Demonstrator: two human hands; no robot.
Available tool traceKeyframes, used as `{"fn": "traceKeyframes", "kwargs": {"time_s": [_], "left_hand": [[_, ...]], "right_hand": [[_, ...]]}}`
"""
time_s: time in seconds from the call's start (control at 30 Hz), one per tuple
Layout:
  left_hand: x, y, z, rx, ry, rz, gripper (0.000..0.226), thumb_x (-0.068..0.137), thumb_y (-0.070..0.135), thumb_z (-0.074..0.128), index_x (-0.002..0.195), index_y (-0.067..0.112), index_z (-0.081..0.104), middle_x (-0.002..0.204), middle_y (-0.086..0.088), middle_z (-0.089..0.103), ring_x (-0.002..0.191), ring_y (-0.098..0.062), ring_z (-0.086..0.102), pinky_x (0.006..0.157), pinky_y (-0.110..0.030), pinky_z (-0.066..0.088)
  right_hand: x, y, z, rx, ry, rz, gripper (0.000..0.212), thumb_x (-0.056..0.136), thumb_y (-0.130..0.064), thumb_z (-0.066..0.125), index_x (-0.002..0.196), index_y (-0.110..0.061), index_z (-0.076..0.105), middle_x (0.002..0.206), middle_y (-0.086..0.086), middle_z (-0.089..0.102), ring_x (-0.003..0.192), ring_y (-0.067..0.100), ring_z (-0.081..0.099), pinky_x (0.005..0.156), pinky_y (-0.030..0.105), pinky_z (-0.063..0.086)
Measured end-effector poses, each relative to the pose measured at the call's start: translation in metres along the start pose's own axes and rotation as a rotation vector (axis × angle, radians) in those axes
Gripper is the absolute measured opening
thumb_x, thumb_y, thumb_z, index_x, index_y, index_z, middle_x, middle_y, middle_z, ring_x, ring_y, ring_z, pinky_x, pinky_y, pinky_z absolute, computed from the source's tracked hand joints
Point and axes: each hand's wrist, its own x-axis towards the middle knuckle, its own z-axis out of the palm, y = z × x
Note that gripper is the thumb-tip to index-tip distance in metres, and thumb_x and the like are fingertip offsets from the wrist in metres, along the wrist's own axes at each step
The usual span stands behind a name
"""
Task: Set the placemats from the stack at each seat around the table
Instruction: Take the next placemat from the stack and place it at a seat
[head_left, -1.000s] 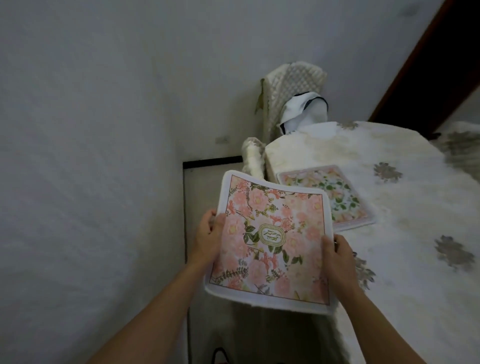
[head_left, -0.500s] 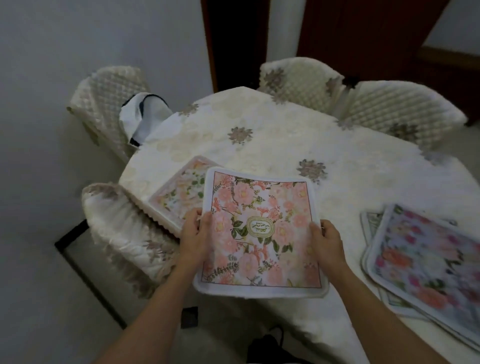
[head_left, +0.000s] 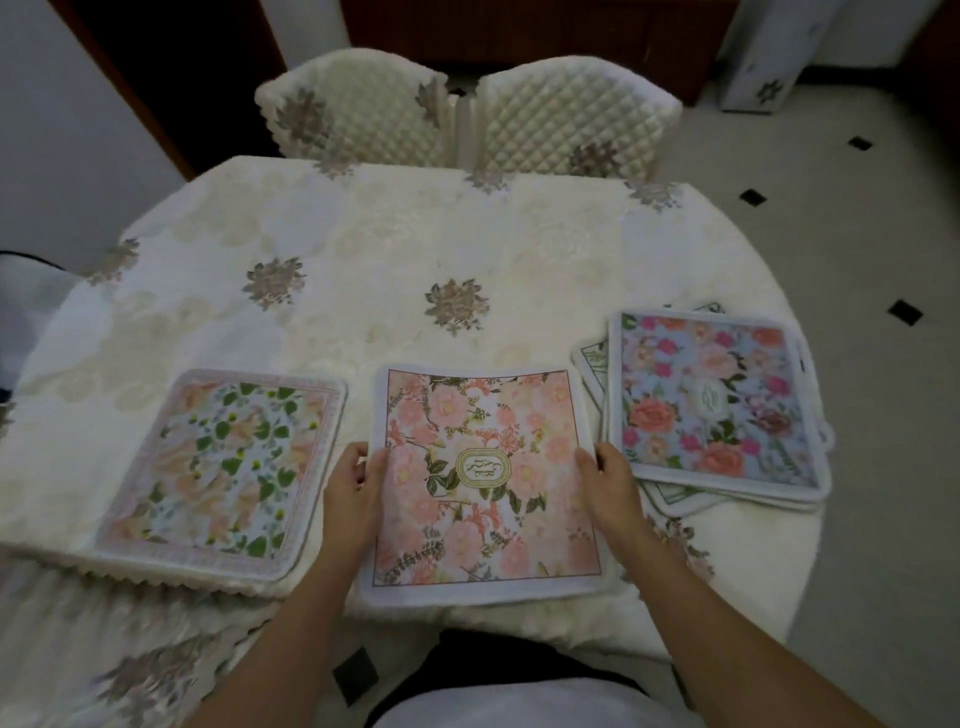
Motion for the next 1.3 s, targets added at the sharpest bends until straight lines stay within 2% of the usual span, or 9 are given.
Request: {"fn": "traceKeyframes", "kwargs": {"time_s": [0.2, 0.33, 0.47, 0.53, 0.63, 0.8, 0.9, 1.03, 1.3], "left_hand": [[0.030, -0.016, 0.013, 0.091, -0.154, -0.045, 0.023, 0.098, 0.040, 0.055, 0.095, 0.017, 0.057, 0.090, -0.007, 0.070, 0.084, -0.024, 0.069, 0.073, -0.050, 0.058], [0.043, -0.031, 0.018, 0.178, -0.254, -0.125, 0.020, 0.095, 0.037, 0.062, 0.094, 0.018, 0.058, 0.093, -0.006, 0.070, 0.087, -0.027, 0.067, 0.070, -0.037, 0.051], [0.047, -0.043, 0.014, 0.196, -0.255, -0.250, 0.015, 0.091, 0.033, 0.067, 0.092, 0.019, 0.062, 0.096, -0.006, 0.071, 0.086, -0.028, 0.067, 0.076, -0.041, 0.055], [0.047, -0.043, 0.011, 0.226, -0.228, -0.266, 0.011, 0.090, 0.029, 0.069, 0.091, 0.019, 0.063, 0.095, -0.004, 0.068, 0.090, -0.026, 0.065, 0.086, -0.041, 0.054], [0.045, -0.040, 0.009, 0.246, -0.200, -0.267, 0.010, 0.089, 0.027, 0.070, 0.088, 0.018, 0.066, 0.087, 0.000, 0.067, 0.087, -0.024, 0.064, 0.082, -0.037, 0.050], [0.044, -0.041, 0.004, 0.314, -0.196, -0.219, 0.012, 0.089, 0.027, 0.070, 0.088, 0.015, 0.069, 0.085, -0.003, 0.070, 0.084, -0.026, 0.066, 0.080, -0.043, 0.055], [0.044, -0.040, 0.003, 0.323, -0.192, -0.202, 0.011, 0.089, 0.025, 0.071, 0.094, 0.016, 0.069, 0.083, 0.001, 0.067, 0.081, -0.022, 0.064, 0.080, -0.040, 0.056], [0.042, -0.040, 0.004, 0.370, -0.182, -0.164, 0.017, 0.090, 0.024, 0.070, 0.100, 0.011, 0.071, 0.085, 0.001, 0.066, 0.080, -0.019, 0.061, 0.075, -0.028, 0.044], [0.041, -0.039, 0.003, 0.434, -0.176, -0.147, 0.018, 0.091, 0.025, 0.069, 0.101, 0.010, 0.070, 0.083, 0.002, 0.065, 0.080, -0.018, 0.061, 0.074, -0.026, 0.041]], "right_hand": [[0.002, 0.020, 0.005, 0.039, 0.091, 0.147, 0.024, 0.104, -0.023, 0.048, 0.080, -0.016, 0.052, 0.066, -0.002, 0.041, 0.057, 0.015, 0.041, 0.054, 0.029, 0.032], [0.002, 0.036, 0.010, 0.011, 0.143, 0.232, 0.027, 0.102, -0.024, 0.051, 0.075, -0.019, 0.053, 0.063, -0.001, 0.044, 0.058, 0.019, 0.044, 0.056, 0.029, 0.034], [-0.001, 0.042, 0.012, -0.042, 0.146, 0.330, 0.020, 0.100, -0.024, 0.053, 0.083, -0.015, 0.061, 0.070, 0.003, 0.056, 0.066, 0.022, 0.053, 0.064, 0.032, 0.039], [-0.004, 0.042, 0.012, -0.055, 0.132, 0.336, 0.022, 0.100, -0.021, 0.053, 0.081, -0.012, 0.058, 0.070, 0.004, 0.053, 0.065, 0.022, 0.050, 0.062, 0.032, 0.036], [-0.007, 0.041, 0.013, -0.052, 0.120, 0.335, 0.023, 0.100, -0.017, 0.052, 0.079, -0.010, 0.056, 0.067, 0.004, 0.047, 0.060, 0.019, 0.043, 0.055, 0.030, 0.031], [-0.010, 0.041, 0.016, -0.095, 0.112, 0.330, 0.017, 0.100, -0.017, 0.053, 0.090, -0.008, 0.063, 0.069, 0.004, 0.055, 0.059, 0.017, 0.049, 0.052, 0.026, 0.034], [-0.010, 0.041, 0.017, -0.106, 0.121, 0.326, 0.014, 0.098, -0.017, 0.055, 0.099, -0.006, 0.064, 0.076, 0.004, 0.061, 0.066, 0.020, 0.056, 0.056, 0.027, 0.041], [-0.009, 0.040, 0.018, -0.169, 0.183, 0.299, 0.023, 0.093, -0.015, 0.063, 0.113, -0.007, 0.057, 0.099, 0.009, 0.067, 0.085, 0.026, 0.064, 0.073, 0.033, 0.049], [-0.010, 0.043, 0.019, -0.344, 0.189, 0.235, 0.028, 0.091, -0.019, 0.068, 0.113, -0.007, 0.058, 0.099, 0.009, 0.067, 0.082, 0.026, 0.063, 0.068, 0.029, 0.043]]}}
